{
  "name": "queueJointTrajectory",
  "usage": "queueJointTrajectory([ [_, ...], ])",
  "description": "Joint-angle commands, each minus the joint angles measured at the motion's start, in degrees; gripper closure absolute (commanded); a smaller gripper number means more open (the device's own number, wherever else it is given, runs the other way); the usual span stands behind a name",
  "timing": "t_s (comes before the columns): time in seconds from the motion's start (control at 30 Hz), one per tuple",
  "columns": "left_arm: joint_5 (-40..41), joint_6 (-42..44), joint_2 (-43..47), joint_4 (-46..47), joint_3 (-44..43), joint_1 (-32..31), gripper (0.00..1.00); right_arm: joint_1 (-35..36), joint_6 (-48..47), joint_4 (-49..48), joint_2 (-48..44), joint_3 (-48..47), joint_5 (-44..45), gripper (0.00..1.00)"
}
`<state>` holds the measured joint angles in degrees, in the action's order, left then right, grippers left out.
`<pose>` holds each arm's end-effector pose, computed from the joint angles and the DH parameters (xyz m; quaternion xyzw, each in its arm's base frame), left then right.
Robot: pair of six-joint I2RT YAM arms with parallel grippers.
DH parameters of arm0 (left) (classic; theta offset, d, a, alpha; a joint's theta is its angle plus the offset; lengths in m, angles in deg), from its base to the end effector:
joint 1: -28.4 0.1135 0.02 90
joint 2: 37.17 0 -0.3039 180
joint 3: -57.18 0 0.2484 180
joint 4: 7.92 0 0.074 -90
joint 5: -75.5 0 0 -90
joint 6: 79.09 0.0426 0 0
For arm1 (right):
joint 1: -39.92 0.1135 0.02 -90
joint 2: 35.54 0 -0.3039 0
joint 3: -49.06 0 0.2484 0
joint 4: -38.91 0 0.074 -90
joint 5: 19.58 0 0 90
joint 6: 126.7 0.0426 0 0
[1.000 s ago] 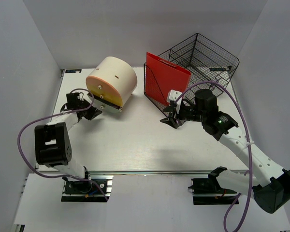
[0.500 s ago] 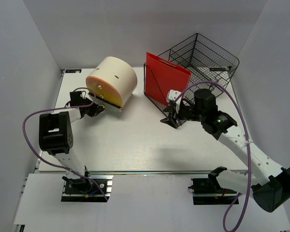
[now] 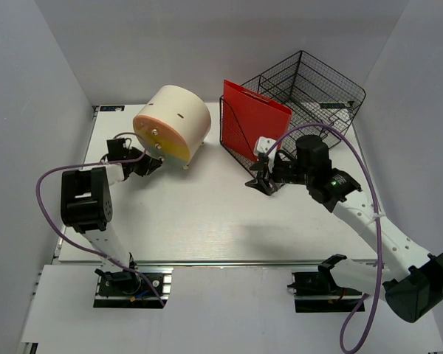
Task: Organize the desk
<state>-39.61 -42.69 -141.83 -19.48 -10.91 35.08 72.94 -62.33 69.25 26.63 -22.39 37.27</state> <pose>0.3711 0.0253 0.1757 -0.3906 0.8274 -0.3251 0.2391 0.1765 0.1425 0.3829 -0.5278 0.6098 0.2697 0.5262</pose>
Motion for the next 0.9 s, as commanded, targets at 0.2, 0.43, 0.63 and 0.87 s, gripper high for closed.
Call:
queueJointTrajectory([
  [0.2,1.28,5.61,12.1,-5.66,4.79,0.79,0.98,-0.32,-0.83,-0.89,-0.12,0.17,-0.43,0.43],
  [0.43,0.07,18.07,28.26,-12.7,8.05,0.79,0.85,-1.28,-3.02,0.95,-0.82,-0.18,-3.24,0.46],
  [0.63,-6.62,27.83,47.78,-13.92,9.99,0.79,0.2,-2.17,2.94,0.07,-0.12,-3.69,3.08,0.27],
  [0.87,-17.95,29.96,60.36,-13.33,12.35,0.18,0.02,-1.99,19.63,-1.32,-5.21,-3.71,18.61,0.11],
])
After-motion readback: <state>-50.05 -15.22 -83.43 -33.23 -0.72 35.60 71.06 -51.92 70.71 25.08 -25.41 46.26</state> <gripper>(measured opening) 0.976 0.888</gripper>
